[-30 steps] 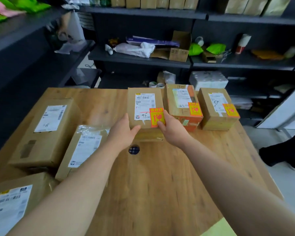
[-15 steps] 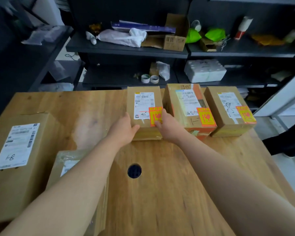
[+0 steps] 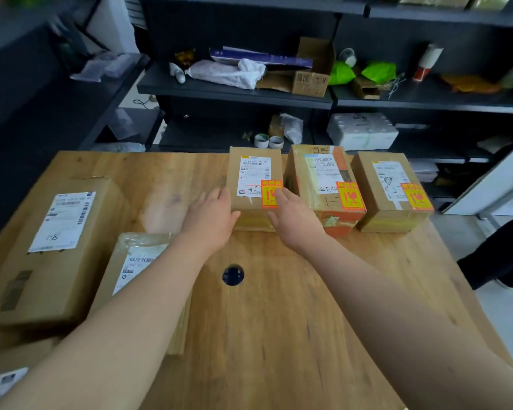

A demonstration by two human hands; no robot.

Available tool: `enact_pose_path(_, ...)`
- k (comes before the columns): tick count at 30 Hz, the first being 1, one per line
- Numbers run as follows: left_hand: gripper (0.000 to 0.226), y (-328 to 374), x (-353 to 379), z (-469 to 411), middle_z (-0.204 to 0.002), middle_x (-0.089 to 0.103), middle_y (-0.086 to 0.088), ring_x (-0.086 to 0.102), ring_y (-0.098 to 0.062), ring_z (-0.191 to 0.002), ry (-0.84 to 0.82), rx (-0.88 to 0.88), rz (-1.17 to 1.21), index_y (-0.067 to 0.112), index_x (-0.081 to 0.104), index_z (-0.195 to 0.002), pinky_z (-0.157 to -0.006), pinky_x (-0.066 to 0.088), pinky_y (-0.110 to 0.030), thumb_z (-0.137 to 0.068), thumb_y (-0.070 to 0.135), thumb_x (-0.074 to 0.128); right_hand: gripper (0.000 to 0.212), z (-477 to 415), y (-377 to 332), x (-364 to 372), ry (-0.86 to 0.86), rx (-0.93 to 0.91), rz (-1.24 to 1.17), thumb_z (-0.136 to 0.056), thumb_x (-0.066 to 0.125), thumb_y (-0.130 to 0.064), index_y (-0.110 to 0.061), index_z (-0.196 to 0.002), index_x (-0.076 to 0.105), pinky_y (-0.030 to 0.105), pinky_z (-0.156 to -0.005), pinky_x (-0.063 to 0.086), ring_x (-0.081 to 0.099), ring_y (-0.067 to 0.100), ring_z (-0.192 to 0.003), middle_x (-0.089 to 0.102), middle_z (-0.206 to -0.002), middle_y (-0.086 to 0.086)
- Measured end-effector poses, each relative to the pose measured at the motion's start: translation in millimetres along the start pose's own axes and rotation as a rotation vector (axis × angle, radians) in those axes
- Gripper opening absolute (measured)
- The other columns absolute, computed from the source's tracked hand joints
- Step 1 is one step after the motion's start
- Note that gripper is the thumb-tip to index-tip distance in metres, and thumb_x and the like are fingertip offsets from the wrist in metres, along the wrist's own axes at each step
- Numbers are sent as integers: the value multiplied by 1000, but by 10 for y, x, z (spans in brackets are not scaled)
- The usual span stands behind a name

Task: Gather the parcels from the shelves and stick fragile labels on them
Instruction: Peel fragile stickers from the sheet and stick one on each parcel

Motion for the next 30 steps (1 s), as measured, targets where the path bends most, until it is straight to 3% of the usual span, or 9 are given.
enact_pose_path(3, 33, 78, -213, 457, -122, 52, -6, 45, -28, -114, 66, 23, -71, 10, 45, -116, -93, 36, -37, -95, 36, 45, 43, 370, -169, -148, 0, -62, 71, -98, 45, -26, -7, -136, 38, 32, -103, 34, 40, 25, -128, 43, -141, 7)
enact_pose_path(8, 44, -97, -299, 1364, -126, 51, -5, 44, -27, -118, 72, -12, -172, 11, 44, -124, -100, 31, -36, -92, 42, 48, 48, 1006, -552, -99, -28, -167, 82, -96, 47, -26, -6, -138, 36, 32, -109, 27, 35, 25, -134, 40, -145, 10)
enact_pose_path(11, 61, -416, -280, 1855, -131, 48, -5, 43, -25, -122, 9, -106, -256, 11, 37, -134, -101, 32, -34, -89, 50, 49, 39, 1293, -832, 66, -67, -210, 75, -95, 47, -26, -6, -128, 43, 32, -104, 29, 39, 27, -129, 46, -138, 11)
enact_pose_path(16, 60, -1016, -302, 2331, -124, 52, -5, 47, -24, -117, -143, -268, -335, 14, 42, -123, -96, 36, -35, -83, 57, 56, 51, 1561, -1269, 451, -180, -219, 90, -94, 50, -34, -8, -136, 37, 38, -97, 39, 45, 32, -123, 44, -140, 12)
enact_pose_path(20, 56, -1335, -215, 2337, -119, 57, -8, 51, -27, -111, -239, -317, -302, 12, 45, -114, -90, 40, -36, -82, 55, 60, 52, 1591, -1552, 757, -261, -191, 66, -92, 53, -35, -10, -134, 37, 41, -85, 44, 51, 32, -112, 53, -124, 13)
enact_pose_path(25, 53, -1413, -104, 2225, -110, 58, -11, 54, -30, -103, -227, -284, -134, 9, 48, -112, -83, 45, -38, -81, 49, 65, 49, 1555, -1688, 972, -346, -113, -57, -91, 55, -26, -13, -134, 34, 39, -71, 51, 58, 31, -94, 58, -112, 12)
enact_pose_path(30, 57, -1210, -128, 2359, -110, 56, -10, 54, -29, -104, -150, -226, -83, 10, 49, -111, -81, 42, -37, -77, 52, 67, 50, 1857, -1516, 851, -341, -35, -122, -93, 55, -28, -17, -137, 34, 33, -71, 46, 59, 27, -100, 61, -119, 7)
Point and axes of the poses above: each hand's wrist, its own z-axis away from the middle knuckle, its own x-axis out of the palm, y = z × x, the point moved 7 cm from there along -z, towards the middle knuckle
